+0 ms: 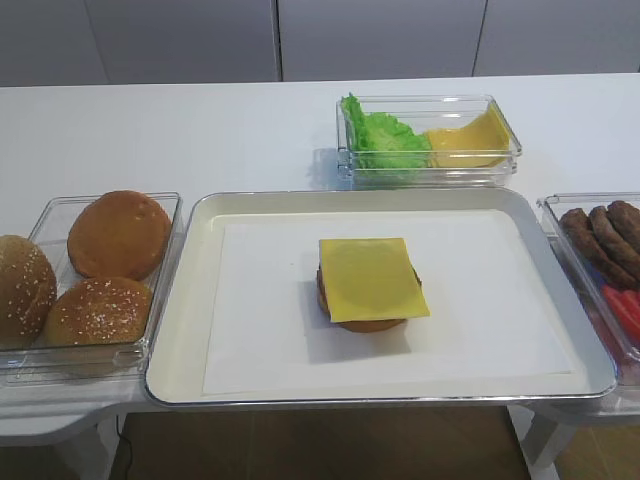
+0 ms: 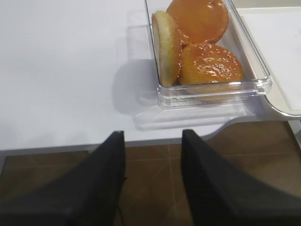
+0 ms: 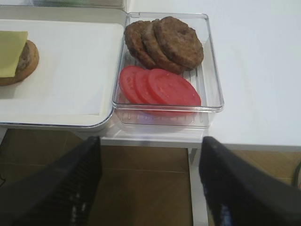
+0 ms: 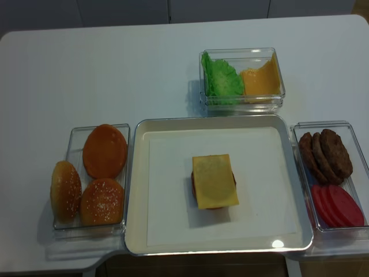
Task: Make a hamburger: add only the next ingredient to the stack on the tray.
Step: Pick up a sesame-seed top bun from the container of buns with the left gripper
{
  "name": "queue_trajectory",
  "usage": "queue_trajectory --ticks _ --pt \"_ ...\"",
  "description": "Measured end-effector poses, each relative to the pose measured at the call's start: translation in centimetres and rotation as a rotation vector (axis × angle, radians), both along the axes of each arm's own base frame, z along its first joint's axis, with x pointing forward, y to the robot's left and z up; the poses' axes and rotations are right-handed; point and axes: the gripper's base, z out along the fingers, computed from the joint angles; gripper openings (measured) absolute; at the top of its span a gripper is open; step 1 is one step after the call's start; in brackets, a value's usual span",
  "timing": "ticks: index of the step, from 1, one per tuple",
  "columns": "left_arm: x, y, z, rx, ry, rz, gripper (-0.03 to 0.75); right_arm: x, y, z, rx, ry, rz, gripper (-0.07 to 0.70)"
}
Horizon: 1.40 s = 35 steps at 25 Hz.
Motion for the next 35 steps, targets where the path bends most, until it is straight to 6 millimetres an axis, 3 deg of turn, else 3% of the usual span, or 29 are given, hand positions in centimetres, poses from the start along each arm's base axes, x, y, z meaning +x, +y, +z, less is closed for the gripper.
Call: queue_trajectory --ticks 35 --pt "0.00 0.00 0.00 0.000 0.000 0.000 0.297 0.00 0.00 0.00 0.000 0.000 0.000 0.491"
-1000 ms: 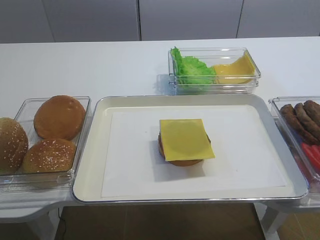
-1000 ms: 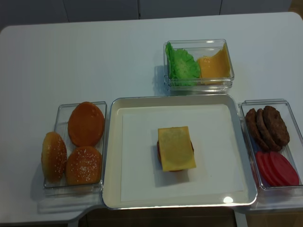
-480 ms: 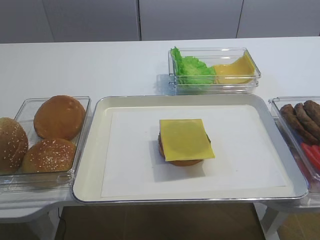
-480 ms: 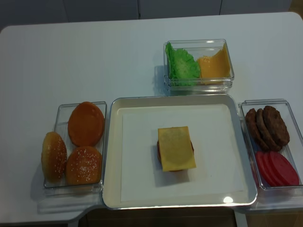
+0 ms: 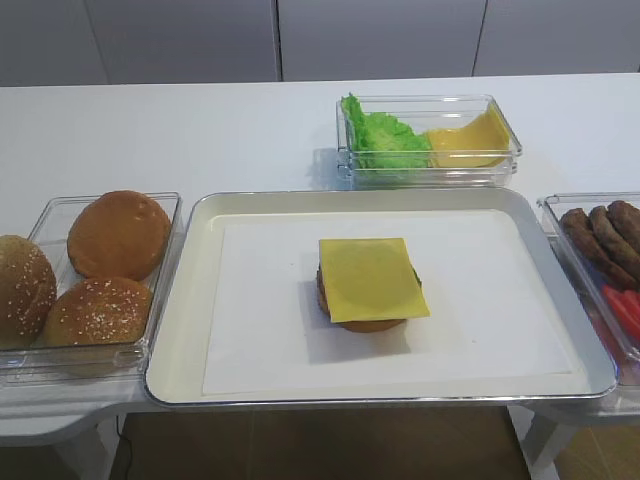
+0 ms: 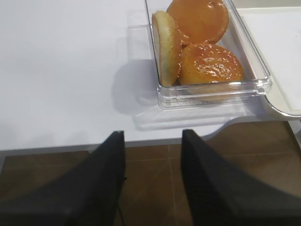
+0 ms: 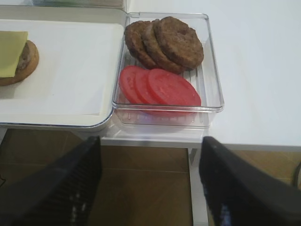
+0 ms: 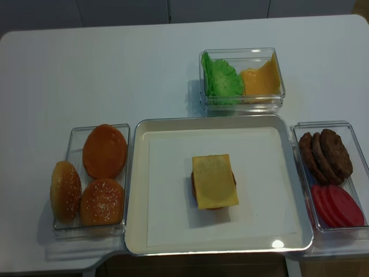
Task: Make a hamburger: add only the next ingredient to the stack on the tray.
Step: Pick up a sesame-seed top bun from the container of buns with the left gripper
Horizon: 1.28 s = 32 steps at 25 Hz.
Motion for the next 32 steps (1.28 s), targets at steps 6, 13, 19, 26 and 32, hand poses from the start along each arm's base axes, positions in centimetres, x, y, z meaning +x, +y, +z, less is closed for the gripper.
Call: queue_trajectory --ticks 6,13,19,26,32 --pt "-0.1 -0.1 0.2 -0.011 -0.007 -0.008 0.354 0.0 0.0 0.0 0.000 0.000 0.000 0.492" --pt "0.0 -0.5 2.6 -0.046 -0.047 -0.034 0.387 0.0 0.0 0.0 0.000 0.000 0.000 0.492" --pt "4.4 -0.4 6.0 -0.002 -0.001 -0.067 0.388 0.0 0.0 0.0 0.000 0.000 0.000 0.492" --pt "11.8 -0.3 7.0 -0.035 0.213 -0.051 0.389 0.0 0.0 0.0 0.000 0.000 0.000 0.492" --pt "17.2 -0.2 5.2 -0.074 0.406 -0.018 0.389 0.0 0.0 0.0 0.000 0.000 0.000 0.492"
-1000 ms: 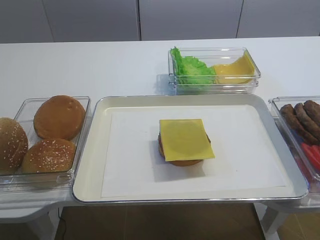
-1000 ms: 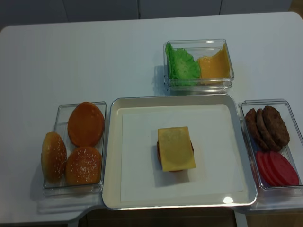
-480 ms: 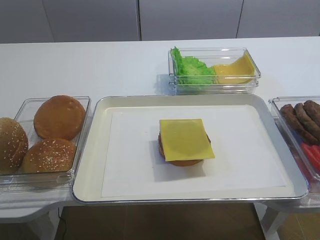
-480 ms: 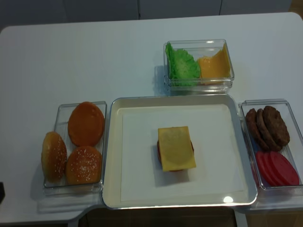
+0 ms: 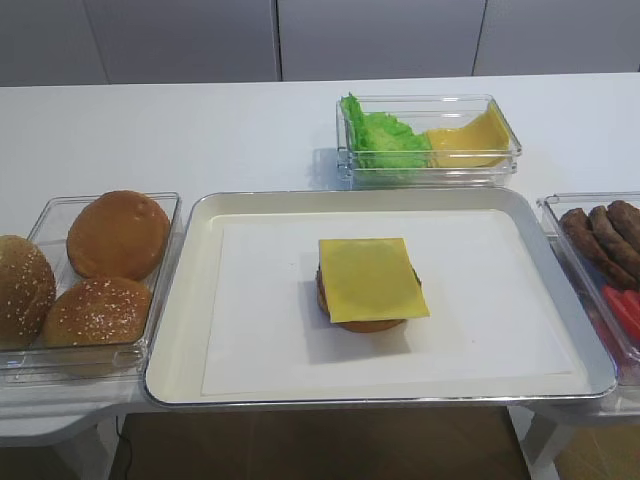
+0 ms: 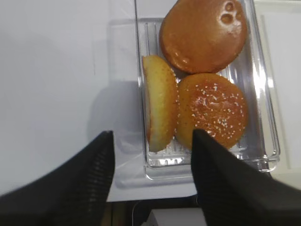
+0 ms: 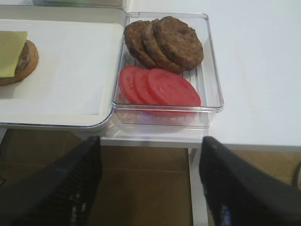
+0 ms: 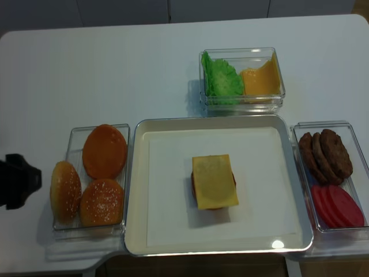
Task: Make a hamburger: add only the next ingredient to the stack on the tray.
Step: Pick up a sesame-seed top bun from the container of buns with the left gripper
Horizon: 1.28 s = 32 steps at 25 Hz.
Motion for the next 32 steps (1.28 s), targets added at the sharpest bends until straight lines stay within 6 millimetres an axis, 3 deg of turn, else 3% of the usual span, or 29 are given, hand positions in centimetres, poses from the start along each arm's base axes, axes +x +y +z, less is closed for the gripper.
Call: queue_trajectory --ticks 8,22,32 --pt "3.7 -0.1 -3.4 -0.021 0.186 0.002 0.389 0.0 0.0 0.0 0.000 0.000 0.000 0.492" --pt "6.4 -0.5 -5.5 -0.072 0.201 -0.005 0.389 0.0 0.0 0.0 0.000 0.000 0.000 0.492" --pt "7.1 -0.4 -5.6 -0.069 0.160 0.004 0.361 0.0 0.0 0.0 0.000 0.000 0.000 0.492"
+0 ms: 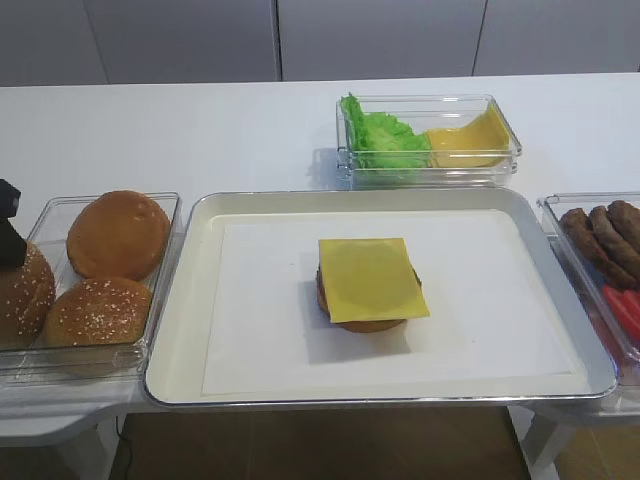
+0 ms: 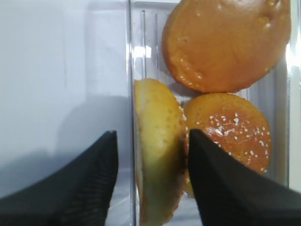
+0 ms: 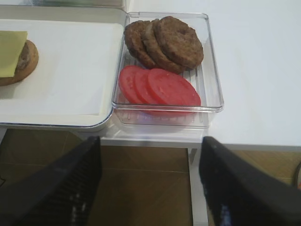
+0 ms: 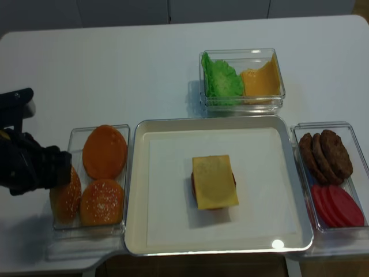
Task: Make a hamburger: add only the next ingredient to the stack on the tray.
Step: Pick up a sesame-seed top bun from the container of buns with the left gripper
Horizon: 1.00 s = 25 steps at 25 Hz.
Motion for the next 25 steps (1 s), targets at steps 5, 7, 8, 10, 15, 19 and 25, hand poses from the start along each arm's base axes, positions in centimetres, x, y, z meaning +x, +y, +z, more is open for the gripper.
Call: queue_trajectory --ticks 5,7,8,10,15,19,25 --pt "-0.09 -0.01 -0.04 -0.001 0.011 -0.002 0.351 0.00 0.00 0.00 0.000 0.000 0.000 0.492" --pt "-0.20 -0.04 -0.08 -0.002 0.023 -0.007 0.351 0.00 0.00 0.00 0.000 0.000 0.000 0.492" --pt "-0.24 -0.05 -0.10 -0.001 0.028 -0.010 0.351 0.00 0.00 0.00 0.000 0.000 0.000 0.492" --pt "-0.27 -0.05 -0.11 0.001 0.031 -0.016 0.351 0.00 0.00 0.00 0.000 0.000 0.000 0.492" --pt "-0.37 -0.07 -0.15 0.003 0.042 -0.025 0.347 0.00 0.00 0.00 0.000 0.000 0.000 0.492" --pt "-0.43 -0.08 -0.17 0.002 0.048 -0.028 0.305 0.00 0.00 0.00 -0.001 0.000 0.001 0.492" --pt "-0.42 -0.13 -0.11 -0.004 0.048 -0.027 0.186 0.00 0.00 0.00 -0.001 0.000 0.001 0.492"
